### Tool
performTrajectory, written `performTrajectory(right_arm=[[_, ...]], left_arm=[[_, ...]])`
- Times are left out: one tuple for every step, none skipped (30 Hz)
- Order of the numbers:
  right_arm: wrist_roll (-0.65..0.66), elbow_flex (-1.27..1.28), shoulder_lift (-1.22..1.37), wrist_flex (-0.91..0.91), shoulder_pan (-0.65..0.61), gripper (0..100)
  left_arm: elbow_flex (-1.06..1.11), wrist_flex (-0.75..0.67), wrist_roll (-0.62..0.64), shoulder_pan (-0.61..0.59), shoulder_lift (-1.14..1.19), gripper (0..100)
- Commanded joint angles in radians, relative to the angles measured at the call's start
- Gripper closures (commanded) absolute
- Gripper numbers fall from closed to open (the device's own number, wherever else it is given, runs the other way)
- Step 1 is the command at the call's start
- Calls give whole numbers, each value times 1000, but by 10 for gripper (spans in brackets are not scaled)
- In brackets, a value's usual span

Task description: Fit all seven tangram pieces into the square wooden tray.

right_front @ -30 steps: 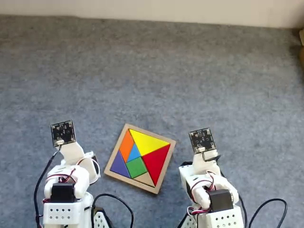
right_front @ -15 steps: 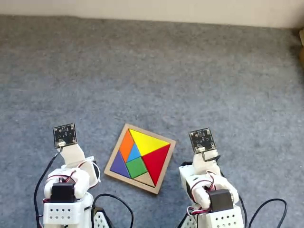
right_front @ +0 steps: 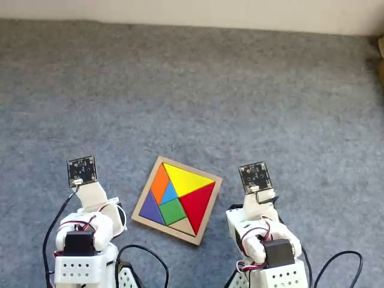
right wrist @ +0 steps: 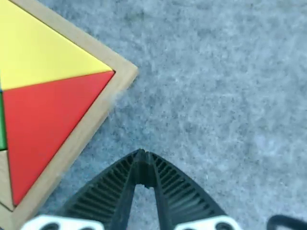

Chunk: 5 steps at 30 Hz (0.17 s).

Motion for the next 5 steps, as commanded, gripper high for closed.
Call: performTrajectory(right_arm=[[9, 137, -10, 7, 10, 993], [9, 137, -10, 7, 10, 993], [9, 137, -10, 7, 10, 993], [9, 137, -10, 7, 10, 993], [9, 137, -10, 7, 10, 993]], left_arm=[[21, 6, -5, -13, -51, 993], [21, 6, -5, -13, -51, 993], [21, 6, -5, -13, -51, 993], [21, 6, -5, -13, -51, 993], [21, 6, -5, -13, -51, 993]])
